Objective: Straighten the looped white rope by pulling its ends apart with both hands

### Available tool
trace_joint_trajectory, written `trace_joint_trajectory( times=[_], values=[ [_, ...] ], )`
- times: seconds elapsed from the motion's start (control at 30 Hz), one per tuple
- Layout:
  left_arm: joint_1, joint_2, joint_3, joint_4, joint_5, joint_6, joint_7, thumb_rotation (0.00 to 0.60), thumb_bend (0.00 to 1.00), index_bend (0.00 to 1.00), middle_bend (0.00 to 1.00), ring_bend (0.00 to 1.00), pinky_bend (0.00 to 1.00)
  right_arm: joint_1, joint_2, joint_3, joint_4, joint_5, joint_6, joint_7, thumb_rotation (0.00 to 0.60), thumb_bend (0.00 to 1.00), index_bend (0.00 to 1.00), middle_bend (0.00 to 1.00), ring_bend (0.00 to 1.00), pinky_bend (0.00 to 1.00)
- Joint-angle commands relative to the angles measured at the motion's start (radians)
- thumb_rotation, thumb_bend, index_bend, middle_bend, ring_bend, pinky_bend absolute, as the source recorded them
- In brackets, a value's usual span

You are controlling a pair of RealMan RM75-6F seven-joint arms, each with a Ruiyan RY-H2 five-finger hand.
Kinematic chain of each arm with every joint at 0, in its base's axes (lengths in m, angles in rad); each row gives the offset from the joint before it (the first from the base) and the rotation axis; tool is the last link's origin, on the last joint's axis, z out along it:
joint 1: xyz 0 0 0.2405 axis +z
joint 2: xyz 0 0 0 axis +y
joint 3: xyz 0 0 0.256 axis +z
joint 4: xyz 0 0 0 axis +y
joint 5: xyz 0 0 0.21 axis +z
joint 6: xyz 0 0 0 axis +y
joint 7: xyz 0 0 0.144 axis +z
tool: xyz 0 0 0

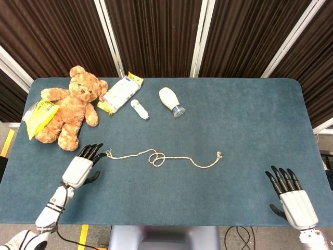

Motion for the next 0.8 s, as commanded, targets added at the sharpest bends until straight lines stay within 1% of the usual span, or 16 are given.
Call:
trace_joint_trajectory(
  times=[0.03, 0.2, 0.33, 0.57, 0.8],
  values=[
    [-0.033, -0.053, -0.016, 0.056, -0.032, -0.033, 0.000, 0.600, 0.42, 0.30, 0.00, 0.00, 0.10, 0.005, -0.002, 0.002, 0.000, 0.008, -0.011, -0.003, 0.600, 0.24, 0.00, 0.00, 0.00, 0.00],
    [-0.073, -0.124, -0.034, 0.129, -0.064, -0.062, -0.006, 0.600, 0.41, 0.33, 0.01, 0.00, 0.10, 0.006, 0.000, 0.006, -0.002, 0.017, -0.011, 0.002, 0.600, 0.24, 0.00, 0.00, 0.00, 0.00],
    [-0.102, -0.174, -0.039, 0.200, -0.072, -0.069, -0.010, 0.600, 0.41, 0.38, 0.04, 0.00, 0.12, 0.007, 0.004, 0.006, -0.004, 0.022, -0.012, 0.004, 0.600, 0.24, 0.00, 0.00, 0.00, 0.00],
    [-0.135, -0.231, -0.040, 0.309, -0.099, -0.101, -0.032, 0.600, 0.41, 0.41, 0.07, 0.00, 0.12, 0.011, -0.001, 0.008, -0.003, 0.035, -0.025, -0.006, 0.600, 0.24, 0.00, 0.00, 0.00, 0.00],
    [-0.155, -0.269, -0.034, 0.391, -0.112, -0.115, -0.060, 0.600, 0.41, 0.42, 0.07, 0.00, 0.12, 0.014, -0.003, 0.012, -0.002, 0.048, -0.035, -0.012, 0.600, 0.24, 0.00, 0.00, 0.00, 0.00]
  ],
)
